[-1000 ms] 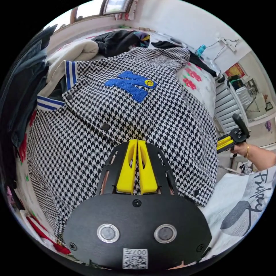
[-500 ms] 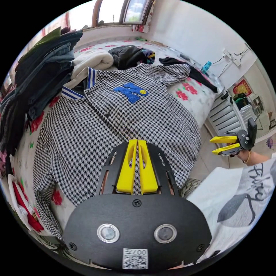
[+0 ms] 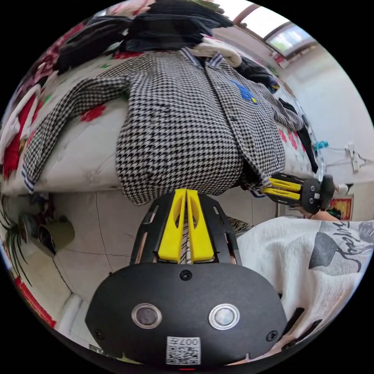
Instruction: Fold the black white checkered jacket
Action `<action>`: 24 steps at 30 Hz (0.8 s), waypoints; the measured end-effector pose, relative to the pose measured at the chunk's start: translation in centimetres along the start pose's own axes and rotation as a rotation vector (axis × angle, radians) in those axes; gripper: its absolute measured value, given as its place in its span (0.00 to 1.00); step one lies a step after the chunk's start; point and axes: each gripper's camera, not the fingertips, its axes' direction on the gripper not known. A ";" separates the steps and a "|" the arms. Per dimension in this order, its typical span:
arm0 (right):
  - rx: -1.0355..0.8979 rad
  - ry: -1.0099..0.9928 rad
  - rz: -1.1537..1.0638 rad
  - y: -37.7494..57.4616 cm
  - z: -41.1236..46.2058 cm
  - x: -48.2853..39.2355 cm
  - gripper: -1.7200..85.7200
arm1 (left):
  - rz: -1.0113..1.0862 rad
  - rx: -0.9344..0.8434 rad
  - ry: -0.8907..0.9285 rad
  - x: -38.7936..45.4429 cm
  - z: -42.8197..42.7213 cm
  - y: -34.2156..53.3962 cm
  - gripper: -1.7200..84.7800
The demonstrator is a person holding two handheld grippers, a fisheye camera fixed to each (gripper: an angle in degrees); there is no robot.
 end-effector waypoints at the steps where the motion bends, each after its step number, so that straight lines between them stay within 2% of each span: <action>1: 0.007 -0.180 0.057 0.2 -1.2 2.8 0.09 | -0.031 0.003 0.001 -0.8 -0.2 0.3 0.01; 5: 0.060 -0.758 0.273 0.9 -1.3 11.8 0.08 | -0.072 0.021 -0.010 -2.0 -0.6 0.3 0.01; 7: 0.044 -0.863 0.325 0.8 0.3 13.2 0.08 | -0.093 0.036 -0.002 -2.3 -0.8 0.0 0.01; 11: -0.116 -0.721 0.241 -0.3 2.5 10.7 0.07 | -0.092 0.060 0.033 -2.1 -1.4 -0.4 0.01; 14: -0.240 -0.749 0.111 -1.3 3.6 7.6 0.06 | -0.095 0.068 0.024 -2.4 -1.7 -0.6 0.01; 16: -0.254 -0.649 0.066 -1.8 3.0 6.4 0.05 | -0.139 0.083 0.025 -3.3 -2.1 -0.7 0.01; 20: -0.011 -0.388 0.127 -2.5 -1.5 6.6 0.05 | -0.253 0.158 0.037 -5.8 -3.8 -0.2 0.01; 24: 0.049 -0.317 0.266 -2.7 -2.1 7.7 0.05 | -0.485 0.312 -0.068 -11.4 -7.7 0.9 0.06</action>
